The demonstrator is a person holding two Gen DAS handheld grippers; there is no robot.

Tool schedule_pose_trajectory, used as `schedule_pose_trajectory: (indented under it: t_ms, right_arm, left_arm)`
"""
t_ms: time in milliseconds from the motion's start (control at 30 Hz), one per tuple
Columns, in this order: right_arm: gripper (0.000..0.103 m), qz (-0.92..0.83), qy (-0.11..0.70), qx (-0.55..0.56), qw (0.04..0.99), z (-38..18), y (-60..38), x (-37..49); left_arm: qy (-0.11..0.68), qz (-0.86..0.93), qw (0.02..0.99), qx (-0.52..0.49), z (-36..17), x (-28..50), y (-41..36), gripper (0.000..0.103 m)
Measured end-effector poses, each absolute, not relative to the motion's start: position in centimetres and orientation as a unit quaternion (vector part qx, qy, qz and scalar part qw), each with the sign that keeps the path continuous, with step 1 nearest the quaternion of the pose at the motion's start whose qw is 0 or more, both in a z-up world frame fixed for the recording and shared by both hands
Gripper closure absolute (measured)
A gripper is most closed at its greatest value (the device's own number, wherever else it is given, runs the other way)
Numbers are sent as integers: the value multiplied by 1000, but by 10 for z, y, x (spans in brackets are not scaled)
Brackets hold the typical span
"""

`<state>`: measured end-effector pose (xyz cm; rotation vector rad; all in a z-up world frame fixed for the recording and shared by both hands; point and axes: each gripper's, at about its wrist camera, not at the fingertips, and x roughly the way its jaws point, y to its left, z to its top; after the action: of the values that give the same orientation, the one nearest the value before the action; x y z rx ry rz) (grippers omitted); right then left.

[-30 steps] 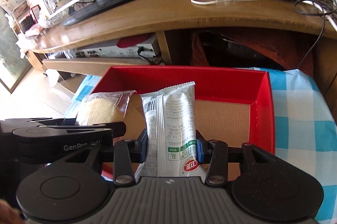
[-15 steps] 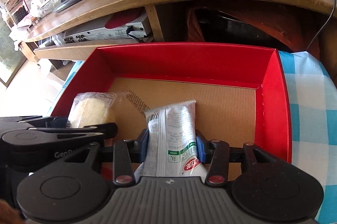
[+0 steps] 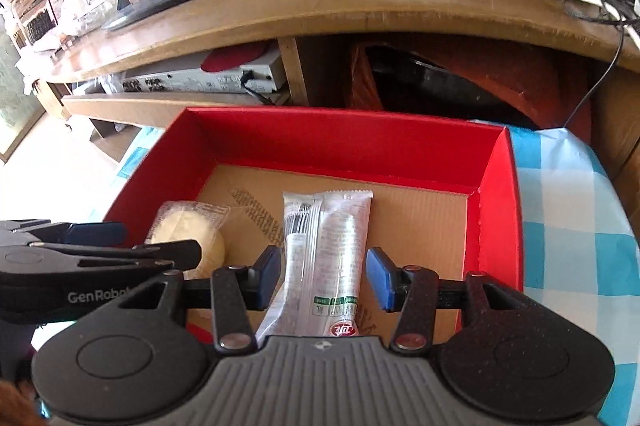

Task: Organize snacks
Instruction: 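Withdraw both grippers from the box back toward the snack pile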

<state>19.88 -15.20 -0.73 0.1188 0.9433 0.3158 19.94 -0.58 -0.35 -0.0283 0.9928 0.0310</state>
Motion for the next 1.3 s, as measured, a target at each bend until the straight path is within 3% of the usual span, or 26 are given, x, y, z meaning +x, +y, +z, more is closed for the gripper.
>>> schedule_pose_trajectory:
  t_ms: [433,1300]
  right_arm:
    - [49,147,431,67,888,27,-164,155]
    - [47,156,432,79,885,39,-175,73]
  left_arm:
    - [452,-4,892,-7,27,160,-13,19]
    - [444,-32,896,0,41,81,-20,18]
